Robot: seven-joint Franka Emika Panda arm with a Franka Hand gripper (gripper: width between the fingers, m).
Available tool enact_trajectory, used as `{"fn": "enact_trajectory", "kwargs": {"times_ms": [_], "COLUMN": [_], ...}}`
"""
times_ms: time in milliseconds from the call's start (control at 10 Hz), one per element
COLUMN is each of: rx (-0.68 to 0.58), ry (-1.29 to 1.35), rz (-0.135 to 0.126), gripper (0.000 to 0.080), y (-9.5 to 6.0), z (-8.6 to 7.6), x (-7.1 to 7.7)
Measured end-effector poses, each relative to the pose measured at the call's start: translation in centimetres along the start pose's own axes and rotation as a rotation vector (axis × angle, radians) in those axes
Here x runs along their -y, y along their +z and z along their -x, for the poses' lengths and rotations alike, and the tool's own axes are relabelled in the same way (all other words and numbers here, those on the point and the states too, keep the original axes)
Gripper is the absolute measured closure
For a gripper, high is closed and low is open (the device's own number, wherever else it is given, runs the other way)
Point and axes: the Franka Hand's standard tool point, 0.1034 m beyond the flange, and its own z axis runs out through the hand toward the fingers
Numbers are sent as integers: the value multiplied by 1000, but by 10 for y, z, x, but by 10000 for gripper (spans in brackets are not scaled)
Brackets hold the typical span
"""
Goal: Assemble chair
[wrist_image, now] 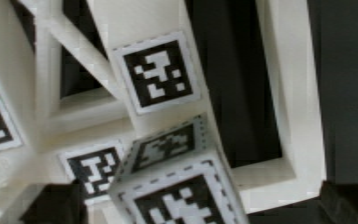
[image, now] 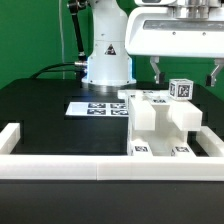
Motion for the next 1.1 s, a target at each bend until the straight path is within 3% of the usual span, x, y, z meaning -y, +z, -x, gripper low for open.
{"fn": "enact_trajectory", "kwargs": {"times_ms": [200, 500, 600, 700, 800, 1100], "rx": [-1, -1, -1, -1, -2, -2], "ry": [-154, -155, -155, -155, -155, -123], "rz": [4, 6, 6, 6, 6, 6], "gripper": [150, 177, 357, 357, 516, 514], "y": [0, 0, 0, 0, 0, 0], "z": [-1, -1, -1, -1, -1, -1], "x": [-2, -2, -2, -2, -2, -2]}}
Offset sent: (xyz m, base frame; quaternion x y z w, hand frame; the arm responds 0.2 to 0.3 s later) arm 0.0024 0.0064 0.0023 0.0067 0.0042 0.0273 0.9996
